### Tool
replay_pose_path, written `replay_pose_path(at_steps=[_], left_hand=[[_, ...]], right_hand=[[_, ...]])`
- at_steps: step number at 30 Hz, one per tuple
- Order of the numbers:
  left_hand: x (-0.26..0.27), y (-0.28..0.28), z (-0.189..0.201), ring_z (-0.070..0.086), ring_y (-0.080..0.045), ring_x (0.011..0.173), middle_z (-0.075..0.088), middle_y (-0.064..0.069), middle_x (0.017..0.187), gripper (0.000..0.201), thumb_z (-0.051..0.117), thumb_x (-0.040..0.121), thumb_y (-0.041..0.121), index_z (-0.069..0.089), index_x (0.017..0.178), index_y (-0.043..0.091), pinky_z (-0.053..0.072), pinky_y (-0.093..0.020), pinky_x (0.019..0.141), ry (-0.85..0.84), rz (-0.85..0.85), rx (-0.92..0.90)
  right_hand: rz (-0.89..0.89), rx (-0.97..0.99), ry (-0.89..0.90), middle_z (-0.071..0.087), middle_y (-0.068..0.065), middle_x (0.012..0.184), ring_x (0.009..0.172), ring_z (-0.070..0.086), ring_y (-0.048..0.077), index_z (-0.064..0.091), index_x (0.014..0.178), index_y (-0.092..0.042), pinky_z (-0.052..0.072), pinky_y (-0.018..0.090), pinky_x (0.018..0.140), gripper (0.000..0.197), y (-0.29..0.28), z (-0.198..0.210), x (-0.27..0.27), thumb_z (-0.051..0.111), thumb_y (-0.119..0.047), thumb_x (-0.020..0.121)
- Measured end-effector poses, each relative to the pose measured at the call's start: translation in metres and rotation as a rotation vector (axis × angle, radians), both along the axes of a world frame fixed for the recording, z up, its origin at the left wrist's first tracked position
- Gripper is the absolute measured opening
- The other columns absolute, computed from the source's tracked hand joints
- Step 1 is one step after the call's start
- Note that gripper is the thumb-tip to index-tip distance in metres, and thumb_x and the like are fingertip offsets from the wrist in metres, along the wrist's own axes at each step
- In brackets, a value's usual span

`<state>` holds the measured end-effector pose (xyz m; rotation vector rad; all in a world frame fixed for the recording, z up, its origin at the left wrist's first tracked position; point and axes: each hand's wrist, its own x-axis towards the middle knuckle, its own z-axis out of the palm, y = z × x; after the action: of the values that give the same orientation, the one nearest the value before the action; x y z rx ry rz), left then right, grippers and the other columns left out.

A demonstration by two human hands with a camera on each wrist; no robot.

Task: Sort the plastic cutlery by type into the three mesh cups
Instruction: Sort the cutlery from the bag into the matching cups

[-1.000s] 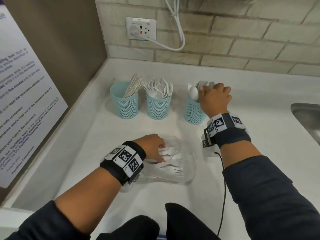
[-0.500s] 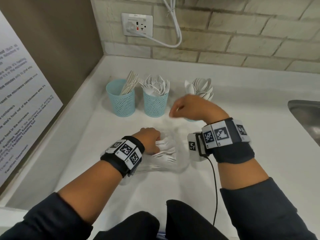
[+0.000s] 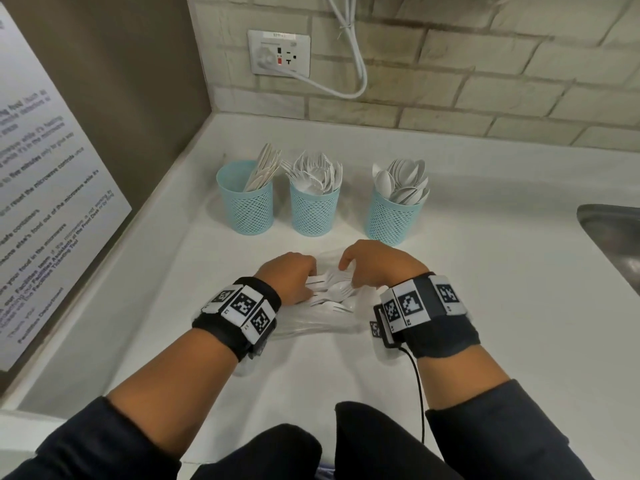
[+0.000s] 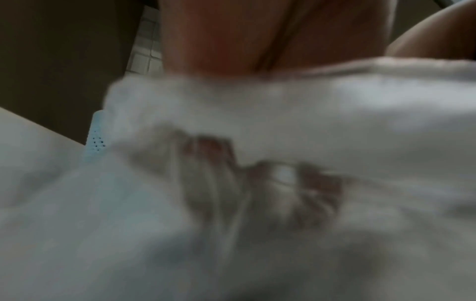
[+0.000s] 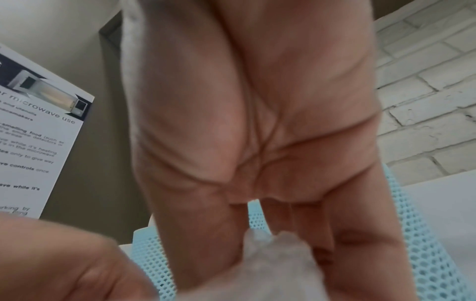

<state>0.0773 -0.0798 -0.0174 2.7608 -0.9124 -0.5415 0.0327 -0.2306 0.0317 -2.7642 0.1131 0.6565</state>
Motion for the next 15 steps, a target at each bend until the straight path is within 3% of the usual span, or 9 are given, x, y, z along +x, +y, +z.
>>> replay_pose_path(at_steps=[2,5,10,13,15], left_hand=[[0.001,0.001,-0.001,0.050,-0.022,0.113,0.054,-0.006,0.124,0.038,0.059,0.087,0.023,0.050,0.123,0.014,0.041,-0.030,0.091,0.061,0.016,0.010],[0.003,0.001,-0.001,0.052,-0.022,0.110,0.056,-0.006,0.122,0.038,0.062,0.086,0.025,0.054,0.120,0.012,0.039,-0.025,0.086,0.094,0.015,-0.003],[0.007,0.005,0.002,0.054,-0.018,0.097,0.060,-0.005,0.111,0.033,0.066,0.084,0.032,0.059,0.108,0.010,0.038,-0.023,0.079,0.155,0.045,-0.097],[0.007,0.006,0.003,0.054,-0.020,0.102,0.059,-0.005,0.113,0.031,0.061,0.087,0.032,0.059,0.110,0.010,0.037,-0.022,0.079,0.167,0.033,-0.086],[0.007,0.007,0.004,0.053,-0.019,0.103,0.058,-0.004,0.114,0.029,0.059,0.089,0.029,0.058,0.111,0.010,0.034,-0.022,0.077,0.175,0.026,-0.077]], right_hand=[[-0.028,0.020,-0.014,0.049,0.005,0.130,0.101,0.050,0.019,0.056,0.125,-0.014,0.040,0.020,0.072,0.044,-0.002,-0.001,0.001,0.057,0.002,0.083],[-0.081,0.040,-0.012,0.046,0.004,0.132,0.114,0.050,0.021,0.055,0.125,-0.015,0.039,0.022,0.080,0.045,-0.005,-0.004,0.001,0.054,0.004,0.084],[-0.158,0.094,-0.010,0.046,0.002,0.133,0.113,0.050,0.020,0.055,0.125,-0.019,0.041,0.023,0.073,0.046,-0.012,-0.013,-0.004,0.052,0.003,0.084],[-0.180,0.117,0.002,0.044,0.002,0.135,0.116,0.049,0.021,0.052,0.128,-0.020,0.042,0.025,0.079,0.049,-0.014,-0.016,-0.007,0.050,0.003,0.084],[-0.187,0.129,0.008,0.043,0.002,0.136,0.117,0.049,0.021,0.051,0.129,-0.020,0.043,0.023,0.076,0.049,-0.014,-0.017,-0.008,0.049,0.003,0.085]])
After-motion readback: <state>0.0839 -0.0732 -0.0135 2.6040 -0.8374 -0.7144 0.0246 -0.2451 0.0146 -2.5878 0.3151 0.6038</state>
